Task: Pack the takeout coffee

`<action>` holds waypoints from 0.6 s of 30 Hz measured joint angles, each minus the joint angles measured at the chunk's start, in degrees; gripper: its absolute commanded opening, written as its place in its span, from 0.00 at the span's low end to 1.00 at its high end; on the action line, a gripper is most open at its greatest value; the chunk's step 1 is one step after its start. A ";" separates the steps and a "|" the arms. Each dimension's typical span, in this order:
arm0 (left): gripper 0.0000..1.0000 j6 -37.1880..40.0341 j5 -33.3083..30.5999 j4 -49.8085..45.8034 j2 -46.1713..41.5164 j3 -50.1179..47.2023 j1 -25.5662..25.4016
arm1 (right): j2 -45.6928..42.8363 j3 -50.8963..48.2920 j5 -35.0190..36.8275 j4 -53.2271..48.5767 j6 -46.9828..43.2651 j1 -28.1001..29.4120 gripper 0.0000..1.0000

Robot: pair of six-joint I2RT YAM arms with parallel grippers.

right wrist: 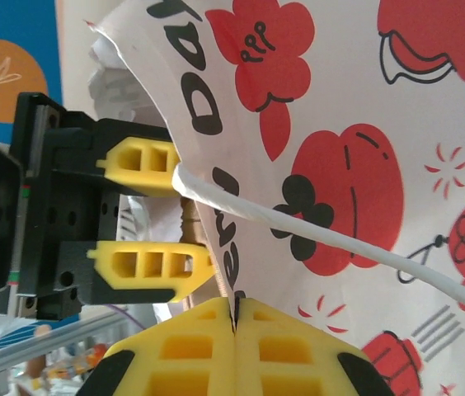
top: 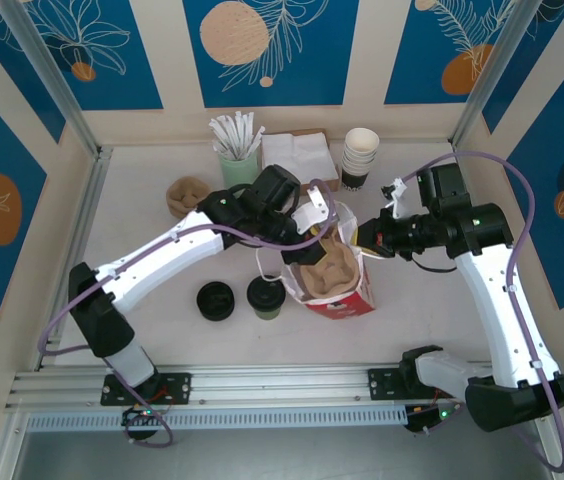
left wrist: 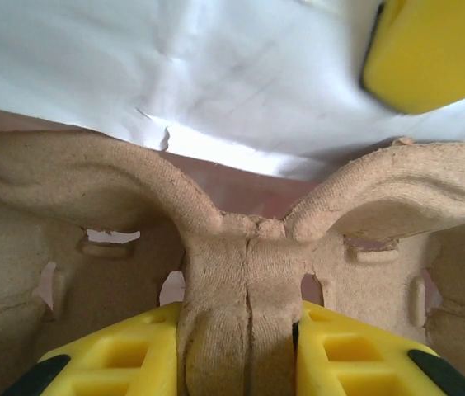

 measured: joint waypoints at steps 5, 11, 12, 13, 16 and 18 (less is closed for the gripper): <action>0.30 -0.57 0.24 -2.12 -1.20 0.46 -0.09 | -0.81 -3.74 -3.89 2.19 1.46 -1.64 0.00; 0.30 0.50 0.44 -3.32 -1.01 0.46 -0.11 | -0.61 -7.80 -5.03 3.06 1.25 -3.74 0.00; 0.31 0.79 0.48 -3.30 -0.81 0.46 -0.11 | -0.59 -8.20 -5.03 3.13 0.90 -3.98 0.00; 0.31 1.01 0.48 -3.30 -0.50 0.46 -0.11 | -0.57 -8.57 -4.96 3.17 0.46 -4.22 0.00; 0.30 2.05 0.66 -3.32 1.20 0.55 -0.11 | -0.20 -8.87 -4.11 2.97 -1.27 -4.55 0.00; 0.31 2.54 0.66 -3.34 2.73 0.66 -0.11 | 0.28 -8.87 -3.34 2.93 -2.54 -4.66 0.00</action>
